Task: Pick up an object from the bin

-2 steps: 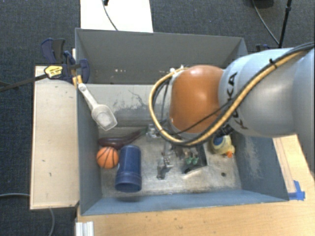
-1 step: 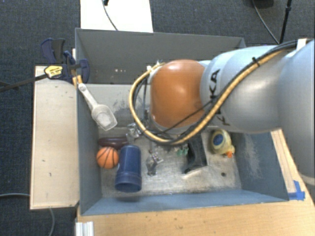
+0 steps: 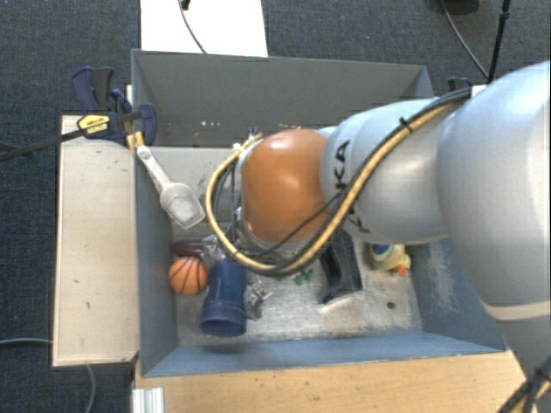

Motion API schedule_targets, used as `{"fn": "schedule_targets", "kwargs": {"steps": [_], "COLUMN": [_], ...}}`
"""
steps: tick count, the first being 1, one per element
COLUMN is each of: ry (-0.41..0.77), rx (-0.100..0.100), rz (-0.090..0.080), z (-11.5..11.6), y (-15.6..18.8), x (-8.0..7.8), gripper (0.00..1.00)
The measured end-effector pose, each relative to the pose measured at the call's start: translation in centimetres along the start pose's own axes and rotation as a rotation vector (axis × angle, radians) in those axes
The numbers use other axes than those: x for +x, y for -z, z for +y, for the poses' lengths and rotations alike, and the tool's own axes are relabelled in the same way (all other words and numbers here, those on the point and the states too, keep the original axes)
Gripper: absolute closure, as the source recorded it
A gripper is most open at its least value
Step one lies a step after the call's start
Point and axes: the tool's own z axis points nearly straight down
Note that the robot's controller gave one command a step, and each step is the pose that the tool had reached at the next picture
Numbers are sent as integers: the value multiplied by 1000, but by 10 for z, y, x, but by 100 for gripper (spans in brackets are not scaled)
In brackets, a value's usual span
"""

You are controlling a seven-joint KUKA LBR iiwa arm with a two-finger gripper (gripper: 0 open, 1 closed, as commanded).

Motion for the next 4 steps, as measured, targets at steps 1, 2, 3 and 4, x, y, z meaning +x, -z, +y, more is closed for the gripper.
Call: {"fn": "schedule_targets", "kwargs": {"steps": [1,2,3,4], "ry": [206,401,400,399], "rx": [4,13,13,11], "rz": [-4,12,12,12], "z": [-5,-6,-6,-6], "y": [-20,-36,-36,-32], "x": [-9,-18,-18,-17], "gripper": [0,100,100,100]}}
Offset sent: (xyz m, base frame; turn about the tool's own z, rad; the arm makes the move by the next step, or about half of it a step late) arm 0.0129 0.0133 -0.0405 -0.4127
